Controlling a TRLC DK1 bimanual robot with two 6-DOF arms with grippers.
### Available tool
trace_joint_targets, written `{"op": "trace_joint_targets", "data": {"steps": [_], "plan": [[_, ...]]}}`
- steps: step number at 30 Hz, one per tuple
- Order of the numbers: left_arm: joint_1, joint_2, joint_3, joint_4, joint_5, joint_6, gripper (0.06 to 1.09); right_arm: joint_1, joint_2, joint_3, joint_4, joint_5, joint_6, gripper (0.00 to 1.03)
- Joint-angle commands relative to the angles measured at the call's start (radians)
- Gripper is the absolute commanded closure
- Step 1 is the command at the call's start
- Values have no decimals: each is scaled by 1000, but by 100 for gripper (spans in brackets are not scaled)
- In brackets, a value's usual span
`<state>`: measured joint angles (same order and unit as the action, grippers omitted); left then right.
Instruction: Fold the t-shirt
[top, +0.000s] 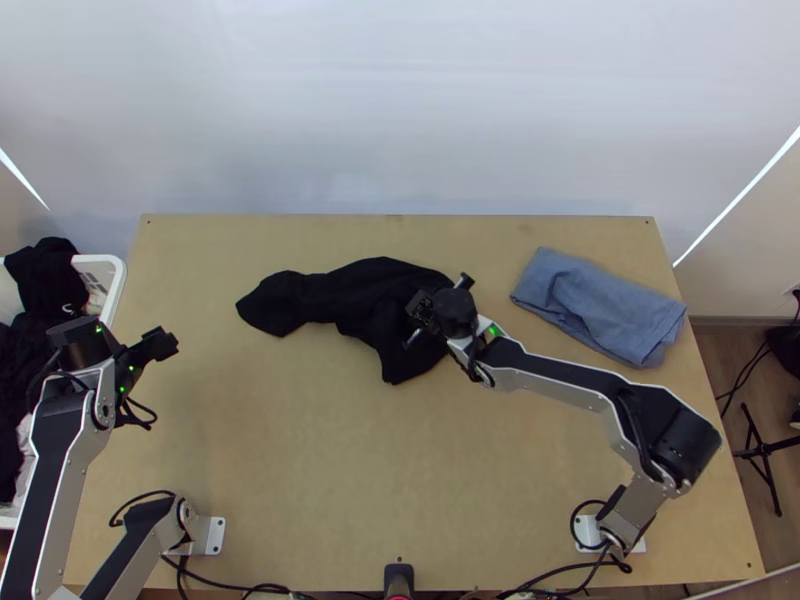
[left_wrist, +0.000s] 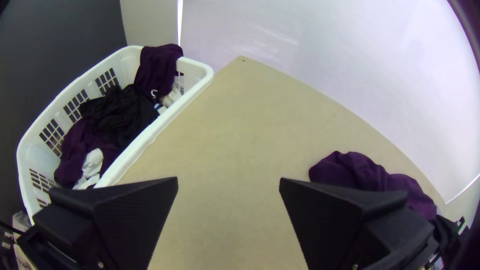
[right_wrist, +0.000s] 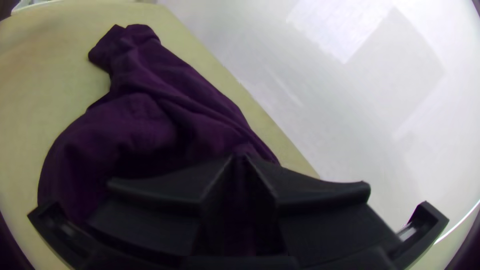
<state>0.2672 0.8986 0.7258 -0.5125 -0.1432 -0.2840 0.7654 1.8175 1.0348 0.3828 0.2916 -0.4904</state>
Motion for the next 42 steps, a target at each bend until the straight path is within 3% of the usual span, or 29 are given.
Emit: {"op": "trace_joint_targets", "data": {"steps": [1,17,27,35,42], "plan": [[1,0,7,-3,-2,0,10,-26,49,91,27,0,26,100],[-14,10,9,3,-2,-9,10,-156,51,292,28,18,52,100],[-54,-1,4,-6,-2,-18,10,-207,151,528,51,55,52,100],[-241,11,-45,8,-7,-27,10,-244,203,605,51,57,49,100],[-582,68,-19,23,24,-30,10,-244,212,628,51,66,49,100]]}}
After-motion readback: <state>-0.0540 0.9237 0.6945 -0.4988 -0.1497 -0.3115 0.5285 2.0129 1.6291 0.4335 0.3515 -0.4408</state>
